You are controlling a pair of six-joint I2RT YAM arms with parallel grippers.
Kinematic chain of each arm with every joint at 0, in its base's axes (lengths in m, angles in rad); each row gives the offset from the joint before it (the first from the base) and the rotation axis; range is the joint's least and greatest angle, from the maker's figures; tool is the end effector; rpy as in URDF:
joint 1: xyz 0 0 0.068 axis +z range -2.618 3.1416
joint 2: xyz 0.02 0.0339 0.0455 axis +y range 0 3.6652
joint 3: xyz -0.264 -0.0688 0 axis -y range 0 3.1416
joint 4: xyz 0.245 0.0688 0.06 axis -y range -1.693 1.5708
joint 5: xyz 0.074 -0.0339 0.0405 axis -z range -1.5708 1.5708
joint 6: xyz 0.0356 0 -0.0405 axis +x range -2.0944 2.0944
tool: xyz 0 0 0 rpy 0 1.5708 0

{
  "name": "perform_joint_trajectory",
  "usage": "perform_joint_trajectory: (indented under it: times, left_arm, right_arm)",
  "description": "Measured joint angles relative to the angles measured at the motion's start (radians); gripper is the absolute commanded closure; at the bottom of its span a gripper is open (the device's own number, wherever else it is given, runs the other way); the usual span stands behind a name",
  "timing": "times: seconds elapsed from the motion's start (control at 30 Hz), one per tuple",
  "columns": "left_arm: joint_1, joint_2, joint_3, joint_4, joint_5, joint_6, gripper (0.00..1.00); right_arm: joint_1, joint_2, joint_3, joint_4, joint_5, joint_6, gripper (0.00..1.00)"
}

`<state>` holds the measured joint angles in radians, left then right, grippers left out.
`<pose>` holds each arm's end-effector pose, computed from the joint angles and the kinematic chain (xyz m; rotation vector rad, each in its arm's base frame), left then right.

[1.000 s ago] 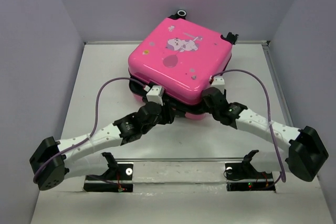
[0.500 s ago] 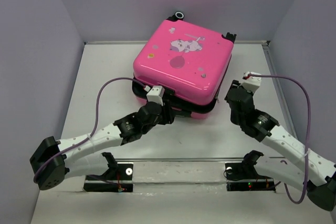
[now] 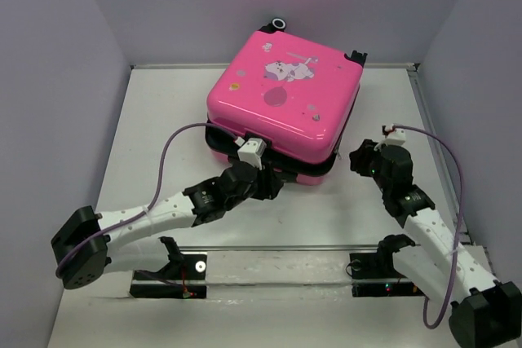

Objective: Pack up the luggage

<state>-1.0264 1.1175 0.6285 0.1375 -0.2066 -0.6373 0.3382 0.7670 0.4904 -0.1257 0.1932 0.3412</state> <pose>0.1363 -0.2110 0.2512 0.2470 2.0101 -0.9017 0.1742 0.0540 0.2449 0.1292 1.9697 0.2540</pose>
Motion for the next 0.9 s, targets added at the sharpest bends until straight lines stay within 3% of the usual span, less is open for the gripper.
perform_joint_trajectory:
  times: [0.13,0.23,0.4,0.67,0.9]
  left_arm:
    - [-0.009,0.04,0.0,0.025,0.016,0.0,0.45]
    - [-0.009,0.068,0.0,0.043,0.016,0.0,0.46]
    - [-0.009,0.088,0.0,0.052,0.008,0.0,0.47]
    - [0.011,0.117,0.0,0.047,-0.111,0.0,0.48]
    - [0.166,0.093,-0.024,0.046,-0.141,0.001,0.48]
  right_arm:
    - [-0.147,-0.013,-0.062,0.122,-0.293,0.014,0.47]
    - [-0.253,0.06,-0.063,0.241,-0.546,0.02,0.47]
    - [-0.379,0.217,-0.063,0.393,-0.84,0.042,0.48]
    - [-0.397,0.346,-0.063,0.539,-1.071,0.071,0.44]
    - [-0.397,0.399,-0.064,0.599,-1.135,0.099,0.41]
